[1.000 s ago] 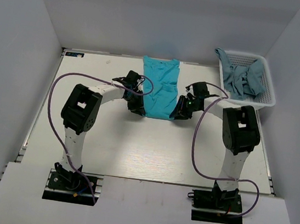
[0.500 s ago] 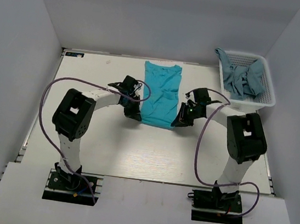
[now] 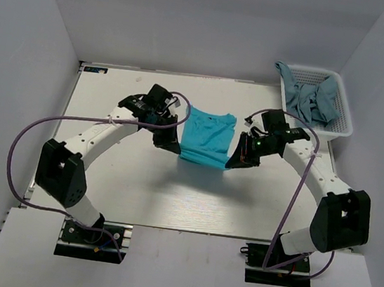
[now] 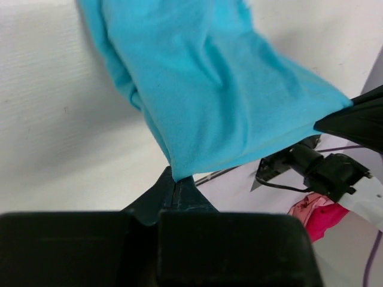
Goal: Fold and stack the t-shirts
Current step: Fold the long partially folded tshirt into a neat square
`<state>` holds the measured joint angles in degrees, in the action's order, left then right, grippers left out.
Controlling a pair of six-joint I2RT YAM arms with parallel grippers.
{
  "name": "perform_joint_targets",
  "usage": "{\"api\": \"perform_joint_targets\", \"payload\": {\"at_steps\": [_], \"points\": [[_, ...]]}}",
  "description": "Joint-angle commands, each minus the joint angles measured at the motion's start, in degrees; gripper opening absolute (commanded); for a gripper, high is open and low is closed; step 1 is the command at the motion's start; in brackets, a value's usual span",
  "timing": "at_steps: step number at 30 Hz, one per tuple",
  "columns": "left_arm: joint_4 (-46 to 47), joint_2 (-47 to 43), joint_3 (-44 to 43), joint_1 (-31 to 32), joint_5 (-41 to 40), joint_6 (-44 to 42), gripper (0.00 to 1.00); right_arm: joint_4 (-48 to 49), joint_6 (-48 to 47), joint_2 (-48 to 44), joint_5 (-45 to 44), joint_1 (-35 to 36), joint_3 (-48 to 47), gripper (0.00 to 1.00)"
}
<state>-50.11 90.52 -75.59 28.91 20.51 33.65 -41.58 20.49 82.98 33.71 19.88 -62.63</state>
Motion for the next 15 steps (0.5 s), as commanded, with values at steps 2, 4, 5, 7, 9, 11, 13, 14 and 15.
{"api": "perform_joint_targets", "payload": {"at_steps": [2, 4, 5, 7, 9, 11, 13, 14, 15], "points": [[-8.59, 0.78, -8.93, -0.78, -1.88, -1.13, 0.0, -8.77, 0.68, -1.24, -0.67, -1.24, -7.15, 0.0], [-9.13, 2.28, -12.8, -0.78, -3.98, -1.66, 0.0, -8.78, 1.74, 0.16, -0.32, -1.51, -9.7, 0.0], [-9.13, 2.9, -13.78, -1.56, -3.99, -1.66, 0.0, -8.95, 1.75, 1.21, -0.32, -1.68, -10.92, 0.0], [-8.44, 4.92, -17.11, -2.1, -6.44, -2.18, 0.0, -9.3, 1.92, 3.93, -1.37, -2.39, -13.73, 0.0], [-8.43, 8.25, -20.46, -2.1, -9.94, -2.18, 0.0, -10.61, 2.44, 5.52, -2.68, -3.52, -15.67, 0.0], [-7.47, 10.72, -24.94, -2.1, -10.76, -2.18, 0.0, -10.54, 2.97, 8.33, -3.3, -4.49, -18.84, 0.0], [-6.77, 13.18, -28.97, -2.1, -11.28, -2.18, 0.0, -10.01, 3.15, 10.08, -3.66, -5.72, -21.46, 0.0], [-6.76, 15.97, -30.39, -2.62, -11.28, -2.71, 0.0, -10.18, 2.98, 11.4, -3.13, -5.73, -23.05, 0.0], [-6.76, 17.48, -33.36, -2.63, -11.28, -2.71, 0.0, -10.01, 3.24, 12.89, -2.87, -5.99, -24.98, 0.0]]}}
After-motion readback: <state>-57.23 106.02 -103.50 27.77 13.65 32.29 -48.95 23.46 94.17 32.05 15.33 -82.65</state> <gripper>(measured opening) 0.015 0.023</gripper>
